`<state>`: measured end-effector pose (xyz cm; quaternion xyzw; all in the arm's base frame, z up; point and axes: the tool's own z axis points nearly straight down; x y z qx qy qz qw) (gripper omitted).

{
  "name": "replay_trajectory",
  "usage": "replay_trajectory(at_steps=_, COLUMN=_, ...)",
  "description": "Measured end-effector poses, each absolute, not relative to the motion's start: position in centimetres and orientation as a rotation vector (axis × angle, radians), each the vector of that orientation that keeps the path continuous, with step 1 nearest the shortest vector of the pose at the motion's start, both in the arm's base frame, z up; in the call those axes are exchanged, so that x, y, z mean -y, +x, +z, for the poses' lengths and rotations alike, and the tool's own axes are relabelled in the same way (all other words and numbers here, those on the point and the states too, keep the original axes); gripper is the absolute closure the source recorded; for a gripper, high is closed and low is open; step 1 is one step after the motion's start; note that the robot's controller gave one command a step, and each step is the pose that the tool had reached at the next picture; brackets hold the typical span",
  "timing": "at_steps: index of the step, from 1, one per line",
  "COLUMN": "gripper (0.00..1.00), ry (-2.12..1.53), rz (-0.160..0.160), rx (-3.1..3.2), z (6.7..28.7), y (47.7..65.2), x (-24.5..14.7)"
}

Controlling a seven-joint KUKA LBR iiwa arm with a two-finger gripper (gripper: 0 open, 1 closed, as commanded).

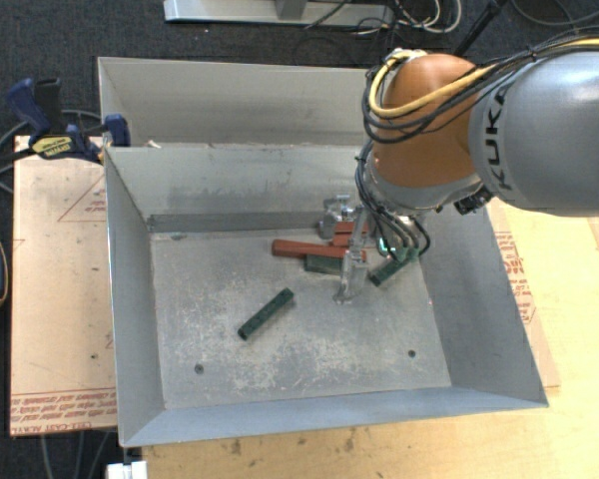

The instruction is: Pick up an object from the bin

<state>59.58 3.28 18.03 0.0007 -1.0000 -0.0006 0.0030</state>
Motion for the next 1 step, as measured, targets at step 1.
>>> replay_trajectory(at_steps=1, gripper=0.0, ry=-0.159, rz=0.0, rx=3.139, z=6.64, y=63.55, x=6.99)
